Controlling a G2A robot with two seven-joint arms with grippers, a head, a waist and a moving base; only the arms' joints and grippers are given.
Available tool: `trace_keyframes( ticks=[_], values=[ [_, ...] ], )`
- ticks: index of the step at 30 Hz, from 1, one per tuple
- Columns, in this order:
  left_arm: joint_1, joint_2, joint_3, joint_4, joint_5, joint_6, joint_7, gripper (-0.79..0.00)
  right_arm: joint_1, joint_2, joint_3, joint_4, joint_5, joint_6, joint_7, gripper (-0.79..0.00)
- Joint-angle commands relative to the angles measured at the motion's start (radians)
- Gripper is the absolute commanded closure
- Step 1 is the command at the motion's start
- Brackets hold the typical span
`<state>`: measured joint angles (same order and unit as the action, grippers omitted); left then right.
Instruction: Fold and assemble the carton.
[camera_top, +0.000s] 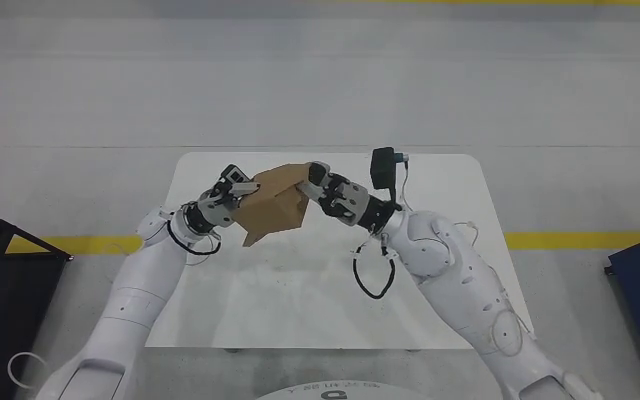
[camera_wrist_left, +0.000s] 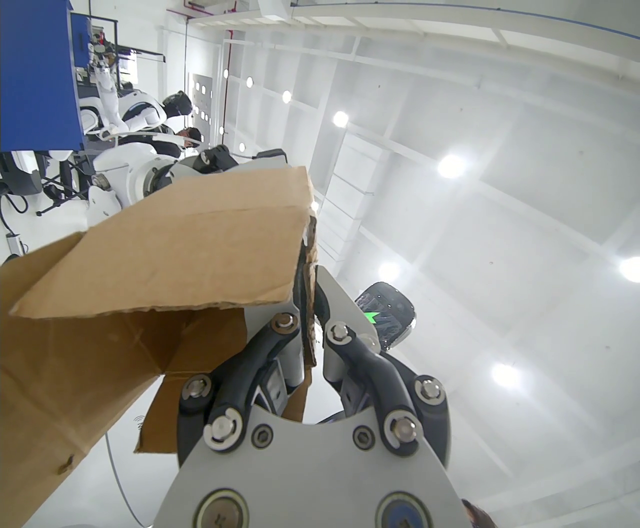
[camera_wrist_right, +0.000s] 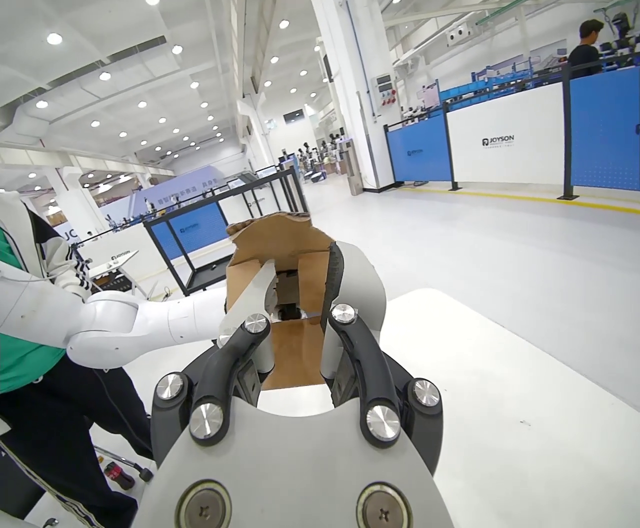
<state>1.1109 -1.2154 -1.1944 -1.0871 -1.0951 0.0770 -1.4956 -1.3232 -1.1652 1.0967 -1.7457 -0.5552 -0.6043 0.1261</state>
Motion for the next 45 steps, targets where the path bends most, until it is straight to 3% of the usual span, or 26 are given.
trace_keyframes(
  ticks=[1,6,9,12,14,15,16,17,21,28,36,38,45],
  values=[
    [-0.003,0.000,-0.004,0.002,0.002,-0.006,0.002,0.000,0.000,0.000,0.013,0.006,0.028,0.003,-0.007,-0.268],
    [-0.010,0.005,-0.025,0.010,0.031,-0.052,0.011,0.000,-0.023,0.009,0.077,0.010,0.169,-0.029,0.013,-0.268],
    [-0.010,0.008,-0.038,0.010,0.047,-0.085,0.016,0.000,-0.039,0.014,0.088,0.009,0.318,-0.069,0.088,-0.259],
    [-0.010,0.011,-0.049,0.005,0.078,-0.127,0.027,0.000,-0.044,0.023,0.090,0.001,0.445,-0.074,0.213,-0.240],
    [-0.009,0.012,-0.054,0.000,0.092,-0.148,0.032,0.000,-0.036,0.029,0.083,-0.005,0.499,-0.020,0.326,-0.256],
    [-0.008,0.012,-0.056,-0.001,0.092,-0.151,0.033,0.000,-0.030,0.030,0.078,-0.007,0.505,-0.002,0.353,-0.354],
    [-0.008,0.013,-0.057,-0.004,0.100,-0.160,0.035,0.000,-0.018,0.029,0.066,-0.006,0.531,0.024,0.385,-0.576],
    [-0.008,0.014,-0.058,-0.006,0.107,-0.166,0.036,0.000,-0.008,0.028,0.054,0.000,0.554,0.036,0.409,-0.566],
    [-0.005,0.015,-0.062,-0.015,0.132,-0.195,0.045,0.000,0.030,0.025,0.026,0.024,0.608,0.052,0.475,-0.394],
    [0.004,0.020,-0.071,-0.030,0.191,-0.259,0.069,0.000,0.064,0.021,0.006,0.045,0.678,0.055,0.523,-0.376],
    [0.012,0.025,-0.086,-0.043,0.226,-0.300,0.086,0.000,0.059,0.023,0.044,0.056,0.723,0.051,0.497,-0.391],
    [0.012,0.029,-0.091,-0.049,0.280,-0.336,0.098,0.000,0.056,0.025,0.047,0.055,0.740,0.054,0.520,-0.422],
    [0.020,0.032,-0.090,-0.071,0.320,-0.376,0.118,0.000,0.083,0.019,-0.007,0.085,0.792,0.094,0.602,-0.391]
  ],
)
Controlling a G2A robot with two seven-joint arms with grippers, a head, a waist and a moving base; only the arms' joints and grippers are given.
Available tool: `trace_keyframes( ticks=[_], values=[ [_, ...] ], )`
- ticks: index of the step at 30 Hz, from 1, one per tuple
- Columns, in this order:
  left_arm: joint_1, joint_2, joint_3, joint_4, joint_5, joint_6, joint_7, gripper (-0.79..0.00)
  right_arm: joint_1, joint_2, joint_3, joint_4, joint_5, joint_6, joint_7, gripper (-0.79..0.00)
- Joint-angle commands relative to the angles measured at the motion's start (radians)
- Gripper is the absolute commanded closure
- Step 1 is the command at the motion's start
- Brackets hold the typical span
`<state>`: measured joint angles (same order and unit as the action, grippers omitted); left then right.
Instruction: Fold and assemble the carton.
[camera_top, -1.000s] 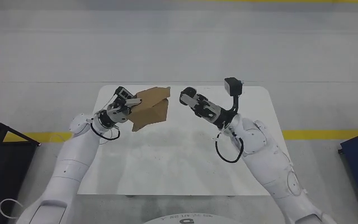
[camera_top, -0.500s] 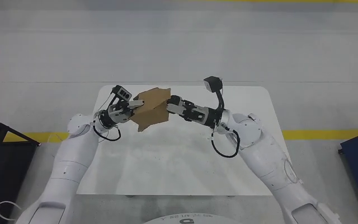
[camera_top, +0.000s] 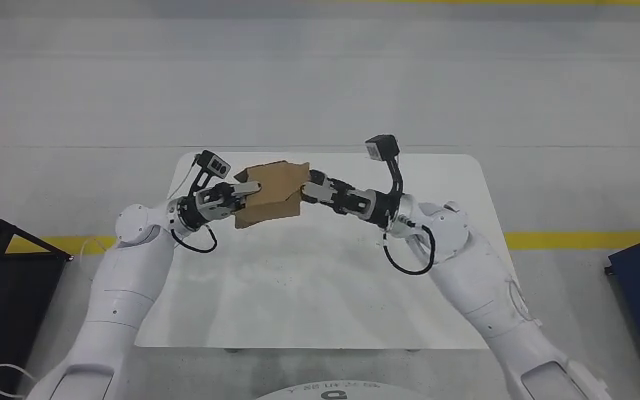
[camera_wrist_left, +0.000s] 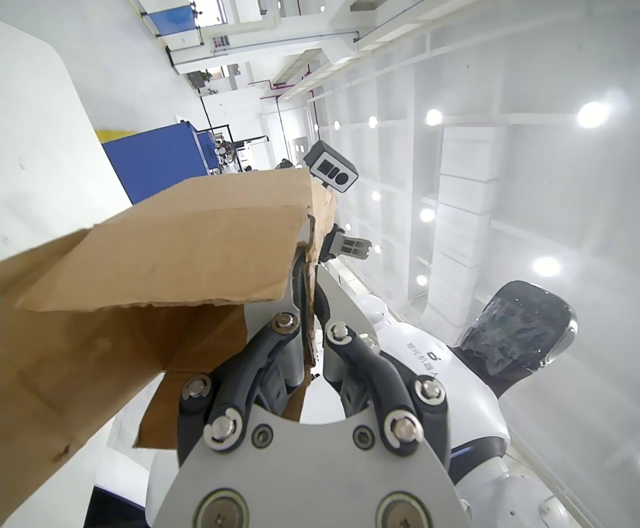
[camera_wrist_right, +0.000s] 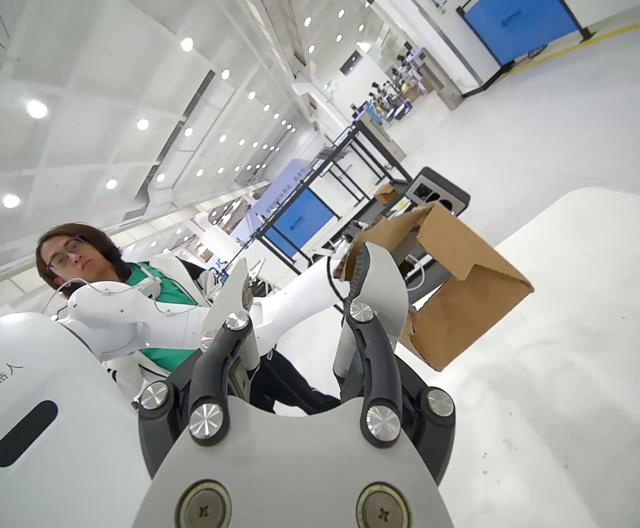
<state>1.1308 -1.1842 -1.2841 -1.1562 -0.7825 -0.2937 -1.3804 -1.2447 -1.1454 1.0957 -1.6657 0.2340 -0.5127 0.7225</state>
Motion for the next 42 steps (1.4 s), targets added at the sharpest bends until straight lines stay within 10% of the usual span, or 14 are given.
trace_keyframes(
  ticks=[1,28,37,42],
  values=[
    [0.001,0.001,-0.001,-0.004,0.013,-0.011,0.006,0.000,0.010,-0.002,-0.013,0.011,0.004,0.006,0.010,-0.391],
    [0.020,0.006,-0.009,-0.020,-0.056,-0.037,-0.060,0.000,0.077,-0.026,-0.059,0.122,0.038,0.013,0.000,-0.203],
    [0.021,0.007,-0.004,-0.021,-0.054,-0.037,-0.058,0.000,0.031,-0.019,-0.018,0.070,0.039,-0.070,-0.018,-0.489],
    [0.024,0.007,-0.002,-0.024,-0.053,-0.039,-0.056,0.000,0.035,-0.022,-0.022,0.077,0.047,-0.068,-0.025,-0.474]
  ],
)
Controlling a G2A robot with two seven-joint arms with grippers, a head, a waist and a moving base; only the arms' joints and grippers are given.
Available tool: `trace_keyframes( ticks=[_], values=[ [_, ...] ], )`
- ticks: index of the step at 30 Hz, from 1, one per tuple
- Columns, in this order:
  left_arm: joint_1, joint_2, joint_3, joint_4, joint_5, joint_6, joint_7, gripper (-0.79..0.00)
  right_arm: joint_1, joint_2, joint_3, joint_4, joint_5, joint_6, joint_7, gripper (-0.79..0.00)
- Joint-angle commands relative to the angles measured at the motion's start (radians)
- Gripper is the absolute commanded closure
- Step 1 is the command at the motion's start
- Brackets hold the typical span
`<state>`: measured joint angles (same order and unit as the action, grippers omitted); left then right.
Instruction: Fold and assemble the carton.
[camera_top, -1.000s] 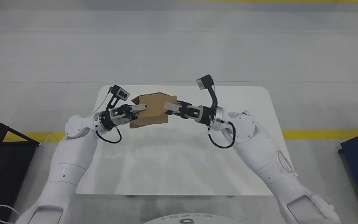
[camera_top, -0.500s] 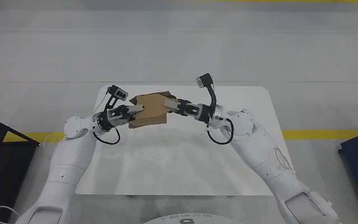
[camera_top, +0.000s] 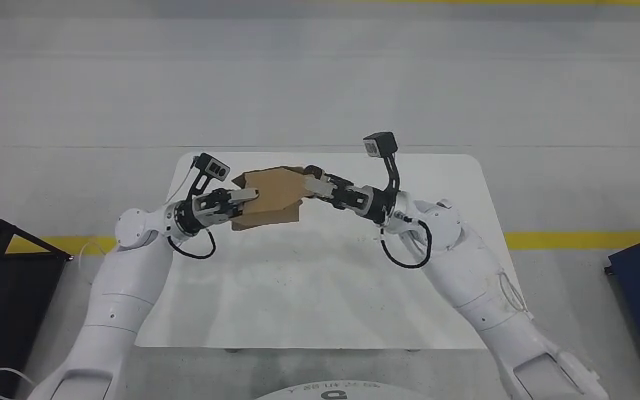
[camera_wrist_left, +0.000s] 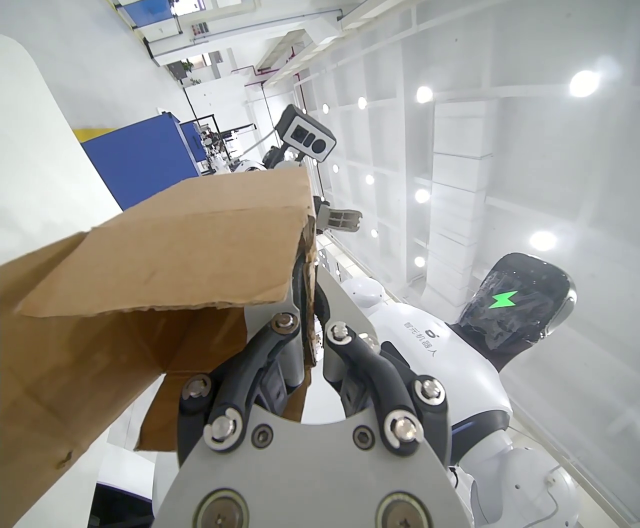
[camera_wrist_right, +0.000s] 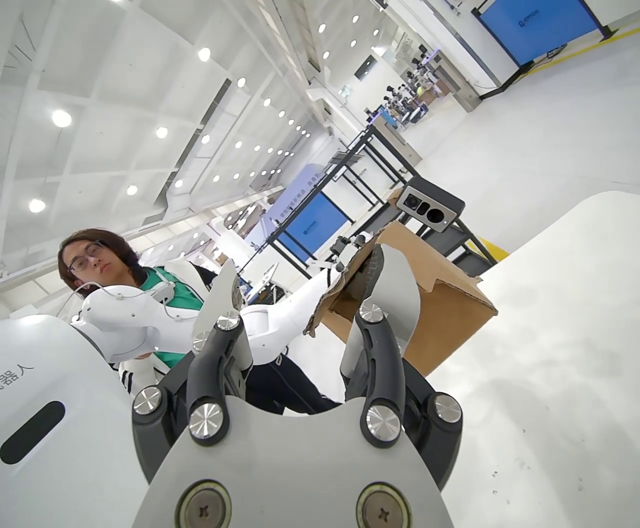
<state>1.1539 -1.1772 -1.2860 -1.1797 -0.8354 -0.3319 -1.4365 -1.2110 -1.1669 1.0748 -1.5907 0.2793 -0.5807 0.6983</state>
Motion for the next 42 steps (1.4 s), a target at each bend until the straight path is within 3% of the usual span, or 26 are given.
trace_keyframes(
  ticks=[1,11,16,24,35,42],
  values=[
    [0.002,0.000,0.001,0.000,0.000,-0.002,0.000,0.000,0.003,-0.001,-0.003,0.004,0.002,0.000,-0.003,-0.486],
    [0.005,0.000,0.004,0.001,-0.007,-0.003,-0.003,0.000,0.017,-0.008,0.008,0.030,0.079,-0.039,-0.015,-0.489],
    [0.004,0.001,0.006,0.003,-0.008,-0.002,-0.007,0.000,0.021,-0.008,0.013,0.038,0.061,-0.005,-0.024,-0.489],
    [0.001,0.002,0.004,0.003,-0.007,-0.002,-0.010,0.000,0.060,-0.016,-0.045,0.072,0.158,0.095,0.139,-0.508],
    [0.001,0.005,0.002,0.002,0.000,-0.003,-0.008,0.000,0.064,-0.016,-0.014,0.109,0.233,0.083,0.170,-0.468],
    [0.005,0.006,-0.001,-0.001,-0.002,-0.005,-0.005,0.000,0.042,-0.011,0.009,0.110,0.336,0.091,0.256,-0.468]
  ],
)
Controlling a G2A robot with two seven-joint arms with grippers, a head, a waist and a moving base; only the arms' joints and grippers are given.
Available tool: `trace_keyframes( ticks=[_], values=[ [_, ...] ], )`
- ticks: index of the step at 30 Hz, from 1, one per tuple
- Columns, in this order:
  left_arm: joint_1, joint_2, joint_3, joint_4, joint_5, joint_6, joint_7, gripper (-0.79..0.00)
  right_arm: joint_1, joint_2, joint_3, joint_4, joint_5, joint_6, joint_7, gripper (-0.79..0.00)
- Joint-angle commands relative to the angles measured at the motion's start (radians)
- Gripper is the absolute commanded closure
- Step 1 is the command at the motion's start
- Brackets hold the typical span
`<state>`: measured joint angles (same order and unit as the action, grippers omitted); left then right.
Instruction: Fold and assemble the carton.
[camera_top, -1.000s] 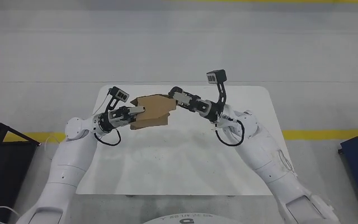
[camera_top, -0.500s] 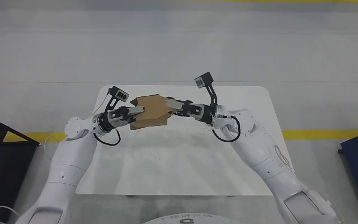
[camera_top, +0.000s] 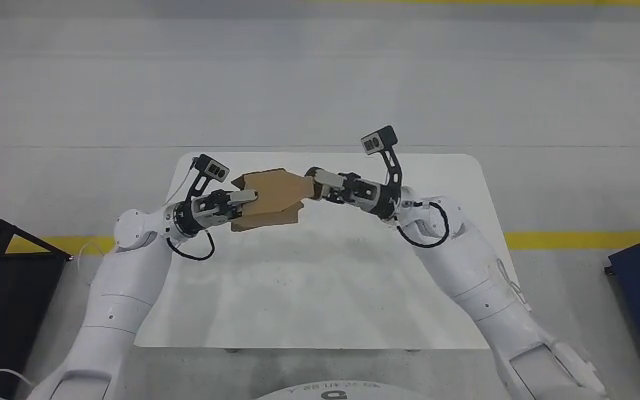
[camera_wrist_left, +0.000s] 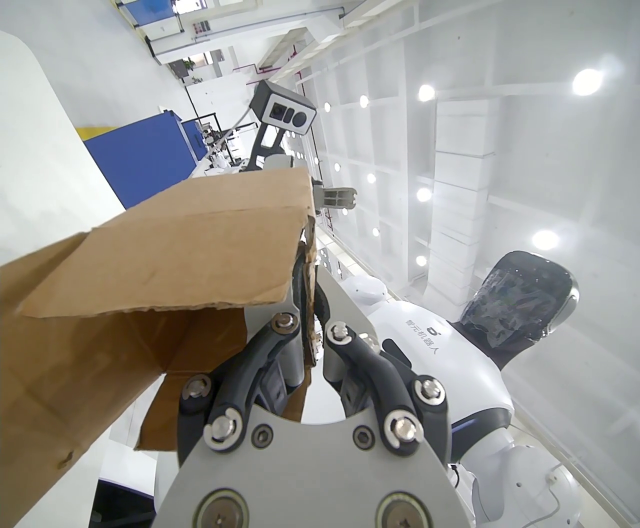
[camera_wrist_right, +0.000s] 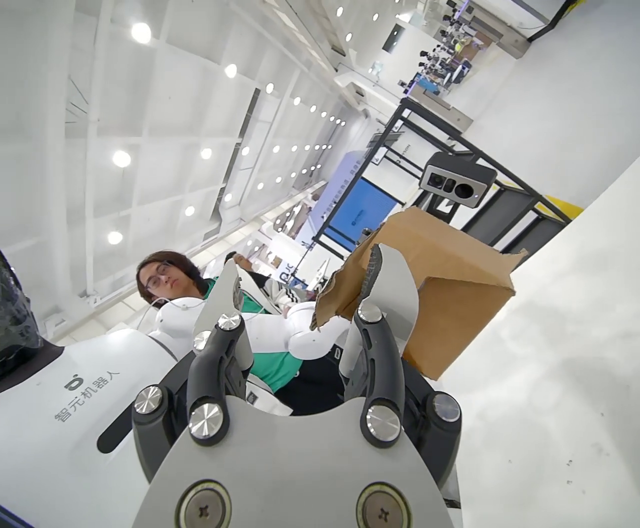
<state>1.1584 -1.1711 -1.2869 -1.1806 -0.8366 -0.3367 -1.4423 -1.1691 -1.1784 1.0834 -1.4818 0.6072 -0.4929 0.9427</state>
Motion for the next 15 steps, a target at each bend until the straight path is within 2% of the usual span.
trace_keyframes(
  ticks=[1,5,6,7,10,15],
  values=[
    [0.001,0.000,0.000,-0.001,-0.001,-0.001,0.001,0.000,-0.001,0.000,0.001,0.004,0.023,0.008,0.025,-0.456],
    [0.000,0.000,0.002,-0.001,-0.001,-0.004,-0.001,0.000,0.000,-0.002,-0.002,0.015,0.050,0.014,0.053,-0.434],
    [-0.017,0.002,-0.017,-0.030,0.029,-0.068,0.026,0.000,0.001,-0.002,-0.003,0.019,0.049,0.015,0.055,-0.440],
    [-0.001,0.002,-0.011,-0.033,0.064,-0.100,0.059,0.000,0.001,-0.003,-0.006,0.022,0.049,0.018,0.058,-0.431],
    [0.026,0.000,-0.004,-0.032,0.080,-0.134,0.095,0.000,0.006,-0.006,-0.020,0.035,0.044,0.029,0.062,-0.440],
    [0.051,-0.002,0.012,-0.052,0.015,-0.075,0.063,0.000,0.023,-0.015,-0.044,0.059,0.035,0.034,0.050,-0.422]
  ],
)
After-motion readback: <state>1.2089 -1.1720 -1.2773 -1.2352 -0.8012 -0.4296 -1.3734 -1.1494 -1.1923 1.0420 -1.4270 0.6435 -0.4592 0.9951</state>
